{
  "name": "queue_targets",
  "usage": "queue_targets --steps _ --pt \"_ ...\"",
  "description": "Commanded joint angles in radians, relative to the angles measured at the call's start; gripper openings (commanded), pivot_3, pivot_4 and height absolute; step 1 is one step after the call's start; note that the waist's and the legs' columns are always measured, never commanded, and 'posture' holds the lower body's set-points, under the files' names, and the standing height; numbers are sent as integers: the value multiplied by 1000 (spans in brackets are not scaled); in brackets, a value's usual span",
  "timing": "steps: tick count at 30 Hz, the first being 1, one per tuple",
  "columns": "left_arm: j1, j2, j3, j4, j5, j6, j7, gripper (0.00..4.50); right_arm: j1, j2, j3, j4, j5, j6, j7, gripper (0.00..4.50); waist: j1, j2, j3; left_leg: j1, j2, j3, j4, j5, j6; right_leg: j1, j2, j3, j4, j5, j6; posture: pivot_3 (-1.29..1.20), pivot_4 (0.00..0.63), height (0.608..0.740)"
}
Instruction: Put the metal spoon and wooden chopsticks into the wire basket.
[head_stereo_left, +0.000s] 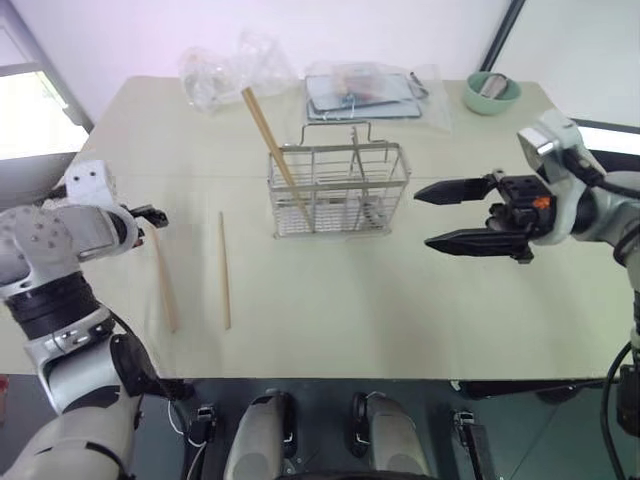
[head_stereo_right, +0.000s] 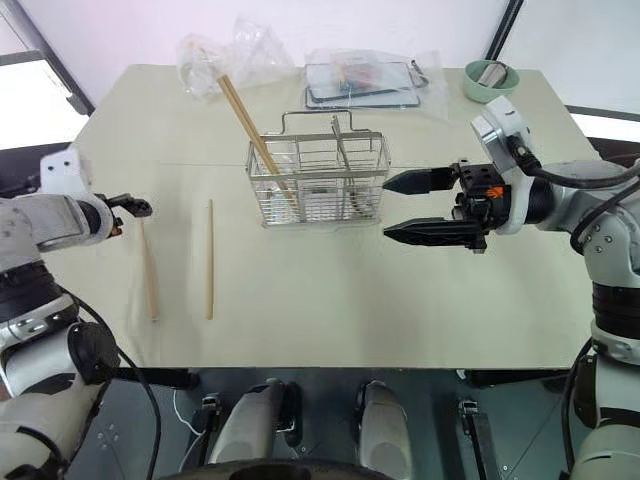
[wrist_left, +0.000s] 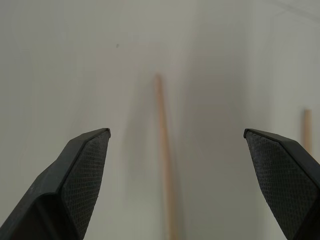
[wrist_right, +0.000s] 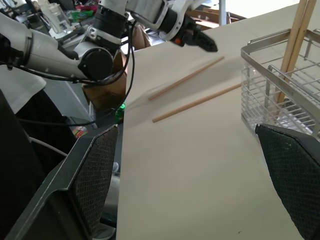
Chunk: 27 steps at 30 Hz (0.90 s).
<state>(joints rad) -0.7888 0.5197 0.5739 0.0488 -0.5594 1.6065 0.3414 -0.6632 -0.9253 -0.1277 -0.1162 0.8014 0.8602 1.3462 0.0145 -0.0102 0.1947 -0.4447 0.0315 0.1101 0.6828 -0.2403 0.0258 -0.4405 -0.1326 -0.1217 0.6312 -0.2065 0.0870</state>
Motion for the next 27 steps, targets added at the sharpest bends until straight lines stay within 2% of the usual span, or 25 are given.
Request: queue_targets --steps 1,4,9,12,13,19,20,24,27 --pt "-29 -16 -7 65 69 6 -26 4500 9 3 -40 -33 15 -25 -23 4476 2 -1 0 0 0 0 0 0 0 0 0 0 0 0 0 0 150 707" --pt "-54 -50 -9 178 116 -29 -52 4500 25 9 -50 -51 27 -24 -47 4476 4 -1 0 -1 0 0 0 0 0 0 -1 -1 0 0 0 0 150 707" --pt "-89 -54 -48 303 169 -100 -121 4500 40 11 -68 -65 48 -16 -77 4476 13 2 -2 1 0 0 0 -1 1 1 -1 -1 0 0 0 0 150 707" --pt "-128 -50 -40 382 202 -161 -130 3707 55 11 -79 -75 57 -15 -96 4500 28 3 -3 2 0 0 0 -3 4 1 -1 -1 0 1 -1 0 150 707" --pt "-138 -48 -37 398 209 -166 -134 3299 62 10 -81 -81 61 -16 -100 4500 28 3 -3 2 0 0 0 -3 4 1 -1 -1 0 1 -1 0 150 707" --pt "-161 -45 -18 430 239 -170 -148 360 74 11 -88 -94 83 -13 -131 4500 28 3 -3 1 0 0 0 -3 4 1 -2 -1 0 1 -1 0 150 707" --pt "-162 -45 -14 430 244 -171 -149 135 74 12 -87 -94 84 -13 -135 4500 28 3 -3 1 0 0 0 -3 4 1 -2 -1 0 1 -1 0 150 707" --pt "-181 -47 19 415 256 -222 -137 135 71 12 -80 -86 90 -13 -150 4500 27 3 -3 1 0 0 0 -3 5 1 -2 -1 0 1 -1 0 150 707" --pt "-238 -61 85 403 239 -354 -114 135 72 13 -83 -80 97 -9 -160 4500 27 0 -2 0 0 -1 0 -3 5 1 -2 -2 0 1 -1 0 150 707"
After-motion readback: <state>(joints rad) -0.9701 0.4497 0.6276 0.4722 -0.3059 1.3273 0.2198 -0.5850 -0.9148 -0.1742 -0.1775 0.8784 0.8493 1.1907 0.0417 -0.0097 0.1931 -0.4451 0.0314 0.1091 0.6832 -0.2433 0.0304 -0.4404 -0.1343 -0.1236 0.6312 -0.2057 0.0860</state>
